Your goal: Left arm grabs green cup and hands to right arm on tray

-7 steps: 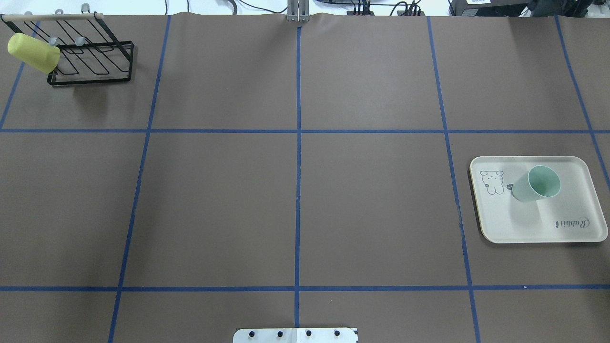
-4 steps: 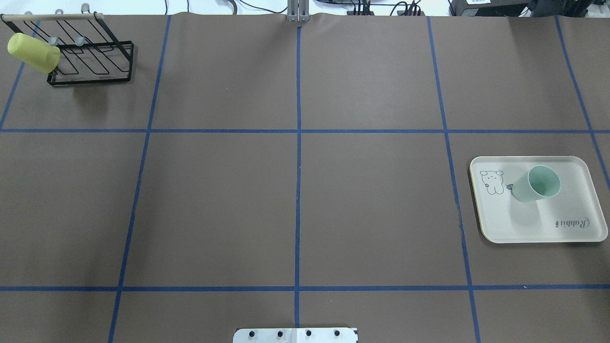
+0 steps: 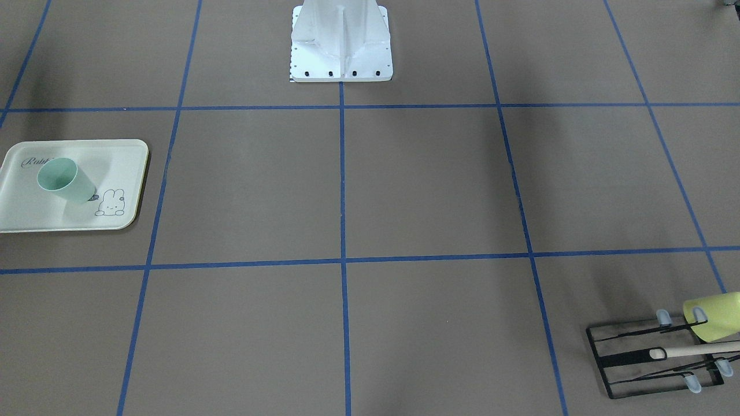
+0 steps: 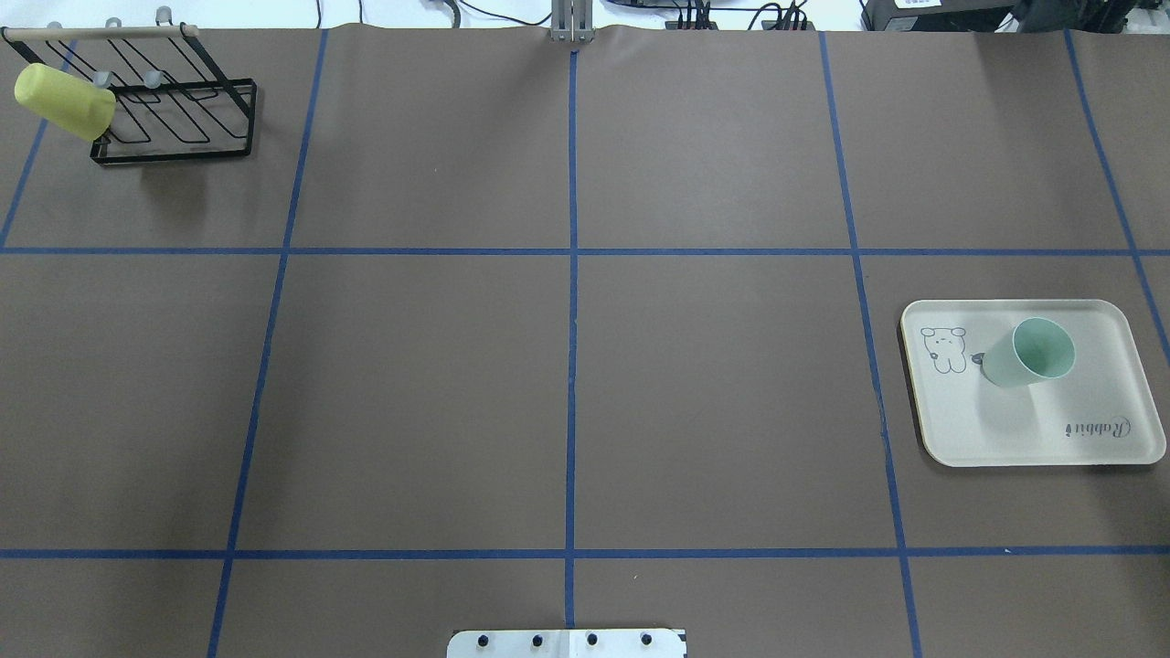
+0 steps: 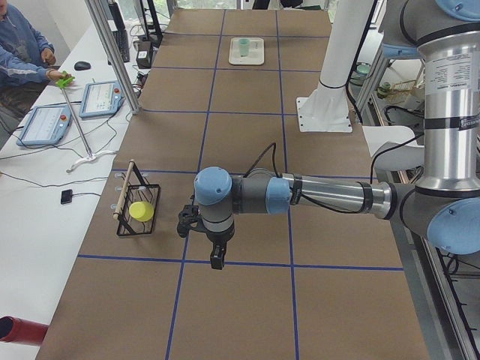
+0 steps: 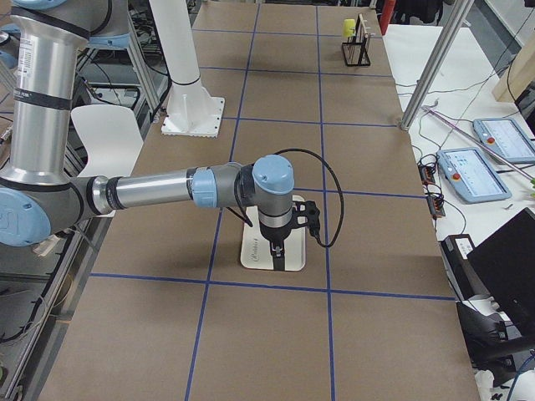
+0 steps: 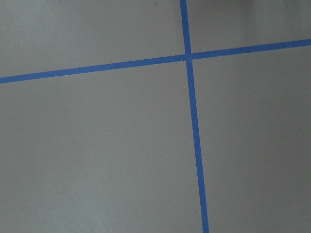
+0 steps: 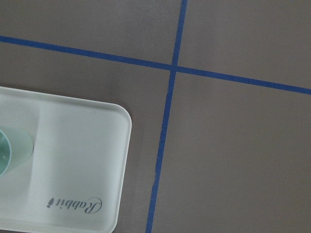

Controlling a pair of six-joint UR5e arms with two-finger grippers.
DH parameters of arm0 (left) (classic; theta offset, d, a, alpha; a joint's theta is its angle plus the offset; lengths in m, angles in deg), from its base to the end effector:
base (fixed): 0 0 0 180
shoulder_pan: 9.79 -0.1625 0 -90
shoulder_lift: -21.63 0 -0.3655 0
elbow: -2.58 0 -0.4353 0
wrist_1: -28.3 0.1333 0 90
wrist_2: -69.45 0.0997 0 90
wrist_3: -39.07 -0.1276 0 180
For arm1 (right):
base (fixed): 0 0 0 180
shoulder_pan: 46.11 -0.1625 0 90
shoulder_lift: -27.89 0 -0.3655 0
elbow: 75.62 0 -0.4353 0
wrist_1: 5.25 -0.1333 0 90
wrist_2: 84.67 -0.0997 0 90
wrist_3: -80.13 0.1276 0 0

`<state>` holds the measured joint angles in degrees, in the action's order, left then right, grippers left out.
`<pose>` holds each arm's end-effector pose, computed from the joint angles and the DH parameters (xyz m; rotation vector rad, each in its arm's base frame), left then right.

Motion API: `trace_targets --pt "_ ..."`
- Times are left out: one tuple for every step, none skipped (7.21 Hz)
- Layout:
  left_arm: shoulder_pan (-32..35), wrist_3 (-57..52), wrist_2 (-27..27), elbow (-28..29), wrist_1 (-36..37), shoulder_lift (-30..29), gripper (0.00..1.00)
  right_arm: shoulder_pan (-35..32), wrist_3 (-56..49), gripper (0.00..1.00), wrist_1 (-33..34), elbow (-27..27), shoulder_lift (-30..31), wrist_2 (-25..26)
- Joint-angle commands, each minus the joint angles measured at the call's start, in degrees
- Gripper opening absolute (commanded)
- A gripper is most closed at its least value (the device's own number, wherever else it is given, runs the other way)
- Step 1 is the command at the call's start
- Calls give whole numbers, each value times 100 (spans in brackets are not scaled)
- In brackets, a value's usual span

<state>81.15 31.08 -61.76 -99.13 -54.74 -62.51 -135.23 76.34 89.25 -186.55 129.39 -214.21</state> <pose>-0.0573 -0.4927 0.5796 0.0375 0.7189 0.1107 0.0449 -0.4651 0.5388 0.1001 -0.6877 -0.1079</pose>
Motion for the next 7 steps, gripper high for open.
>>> trace_targets --pt "-6 -1 -9 -6 -54 2 100 0 0 100 7 10 2 -1" --pt "-6 -1 -9 -6 -54 2 100 0 9 100 -2 27 2 8" --pt "-6 -1 -9 -6 -54 2 100 0 18 100 7 36 2 -1" --pt "-6 -1 -18 -6 -63 2 100 0 18 100 7 80 2 -1" --pt "-6 -1 -18 -6 -63 2 100 0 35 100 7 98 2 -1" --pt "-15 -1 -18 -6 -63 11 100 0 35 100 -2 132 2 -149" --pt "-6 -1 -18 -6 -63 11 100 0 27 100 -2 133 2 -211"
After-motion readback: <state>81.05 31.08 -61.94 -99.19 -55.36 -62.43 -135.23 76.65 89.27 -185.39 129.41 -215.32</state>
